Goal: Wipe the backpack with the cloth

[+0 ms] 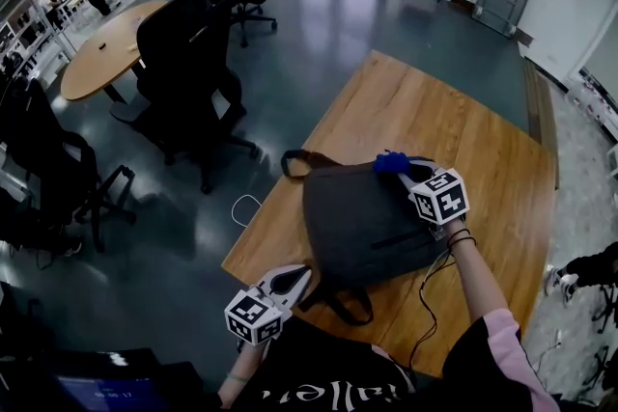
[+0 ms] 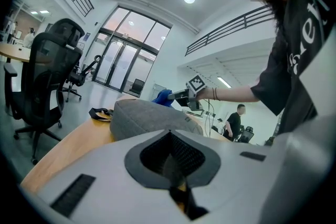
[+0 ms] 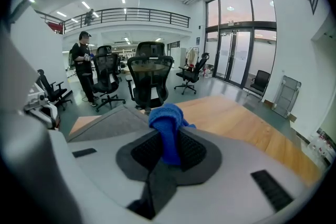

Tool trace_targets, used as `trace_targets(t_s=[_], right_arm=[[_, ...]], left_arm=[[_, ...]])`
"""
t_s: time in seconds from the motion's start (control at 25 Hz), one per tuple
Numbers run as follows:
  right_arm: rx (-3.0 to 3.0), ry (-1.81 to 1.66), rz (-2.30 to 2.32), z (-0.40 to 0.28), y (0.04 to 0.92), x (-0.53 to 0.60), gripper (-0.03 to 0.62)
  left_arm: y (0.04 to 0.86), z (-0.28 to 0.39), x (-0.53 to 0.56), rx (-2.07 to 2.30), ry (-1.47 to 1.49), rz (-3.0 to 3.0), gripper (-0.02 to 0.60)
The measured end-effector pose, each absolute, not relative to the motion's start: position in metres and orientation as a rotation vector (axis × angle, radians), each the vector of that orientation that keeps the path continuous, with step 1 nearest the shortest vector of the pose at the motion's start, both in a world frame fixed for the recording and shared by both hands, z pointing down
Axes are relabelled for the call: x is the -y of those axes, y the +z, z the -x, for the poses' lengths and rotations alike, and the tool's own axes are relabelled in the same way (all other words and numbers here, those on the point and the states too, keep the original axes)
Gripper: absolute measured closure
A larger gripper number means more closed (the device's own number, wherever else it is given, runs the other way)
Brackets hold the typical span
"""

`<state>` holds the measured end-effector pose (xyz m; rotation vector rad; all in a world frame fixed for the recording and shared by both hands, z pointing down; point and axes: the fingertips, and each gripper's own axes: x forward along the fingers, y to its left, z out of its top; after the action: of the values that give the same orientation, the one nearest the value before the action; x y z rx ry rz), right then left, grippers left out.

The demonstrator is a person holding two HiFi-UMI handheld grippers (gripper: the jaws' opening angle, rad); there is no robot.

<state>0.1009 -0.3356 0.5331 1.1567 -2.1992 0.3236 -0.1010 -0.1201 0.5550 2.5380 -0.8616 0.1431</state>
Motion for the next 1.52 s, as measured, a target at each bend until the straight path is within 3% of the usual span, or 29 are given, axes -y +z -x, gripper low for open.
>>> trace_targets(t_s=[1.04, 1.28, 1.52], right_arm=[[2.215, 0.409, -1.235, -0.148, 0.546, 0.088, 0.54], [2.184, 0.483, -1.209, -0.174, 0.589, 0.068, 0.539], [2.267, 0.481, -1.271, -0.182, 0.55, 0.089, 0.54]], left_arm=[[0.546, 0.025, 0.085, 0.713, 0.178, -2.61, 0.587], [0.566, -0.002, 0.085, 0.708, 0.193, -2.613, 0.588], [0.56, -0.004, 0.081, 0.702, 0.2, -2.607, 0.588]])
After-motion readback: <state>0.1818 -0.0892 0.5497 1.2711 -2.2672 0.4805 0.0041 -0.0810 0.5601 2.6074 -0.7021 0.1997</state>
